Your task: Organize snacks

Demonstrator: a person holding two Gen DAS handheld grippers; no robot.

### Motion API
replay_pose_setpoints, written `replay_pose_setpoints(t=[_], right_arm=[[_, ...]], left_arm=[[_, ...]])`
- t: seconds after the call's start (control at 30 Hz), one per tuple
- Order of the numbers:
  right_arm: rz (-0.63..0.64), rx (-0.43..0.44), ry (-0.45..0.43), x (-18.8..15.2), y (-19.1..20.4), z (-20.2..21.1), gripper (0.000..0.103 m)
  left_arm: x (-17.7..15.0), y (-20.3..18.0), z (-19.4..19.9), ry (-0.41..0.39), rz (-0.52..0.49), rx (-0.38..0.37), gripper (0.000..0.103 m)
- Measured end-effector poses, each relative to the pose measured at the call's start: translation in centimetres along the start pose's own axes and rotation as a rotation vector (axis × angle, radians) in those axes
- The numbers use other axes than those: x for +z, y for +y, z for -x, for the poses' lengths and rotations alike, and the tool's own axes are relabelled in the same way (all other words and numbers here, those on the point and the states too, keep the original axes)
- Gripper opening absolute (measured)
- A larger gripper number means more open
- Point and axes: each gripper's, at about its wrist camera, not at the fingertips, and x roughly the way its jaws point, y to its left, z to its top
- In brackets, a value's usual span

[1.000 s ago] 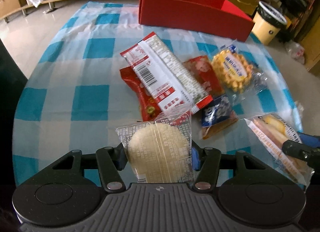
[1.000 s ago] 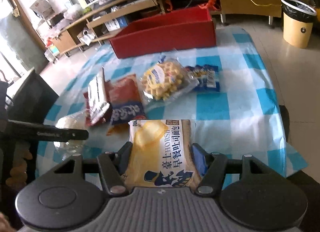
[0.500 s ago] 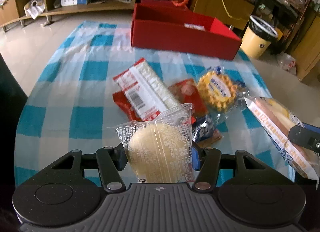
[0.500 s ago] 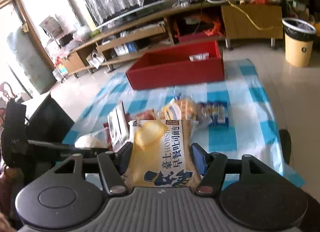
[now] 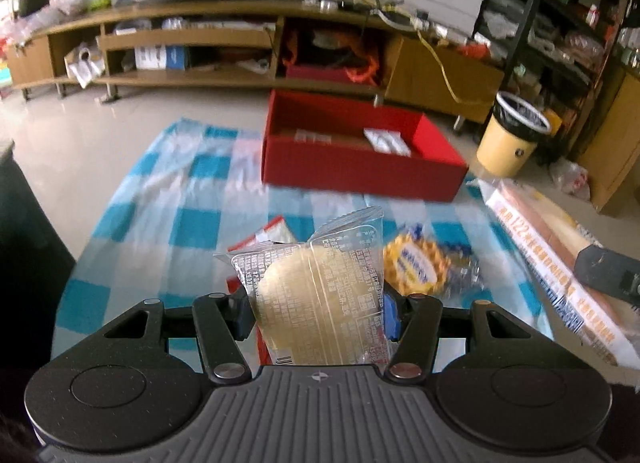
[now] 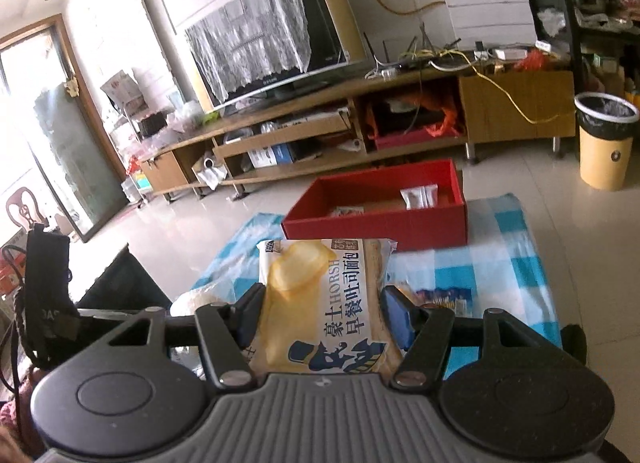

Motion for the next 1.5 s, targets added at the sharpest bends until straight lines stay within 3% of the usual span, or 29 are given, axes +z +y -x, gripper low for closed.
replay_pose_setpoints(t=[0.7, 1.5], right_arm=[[0.100, -0.022, -0.201, 3.9, 3.2, 1.9, 0.059], [0.180, -0.078, -0.355, 8.7, 4.5, 2.1, 0.059]], left_arm=[[5.6, -2.1, 4.4, -0.220, -0.014, -0.017, 0.065], [10.7, -6.3, 6.1, -0.364, -0.088, -0.021, 0.065]])
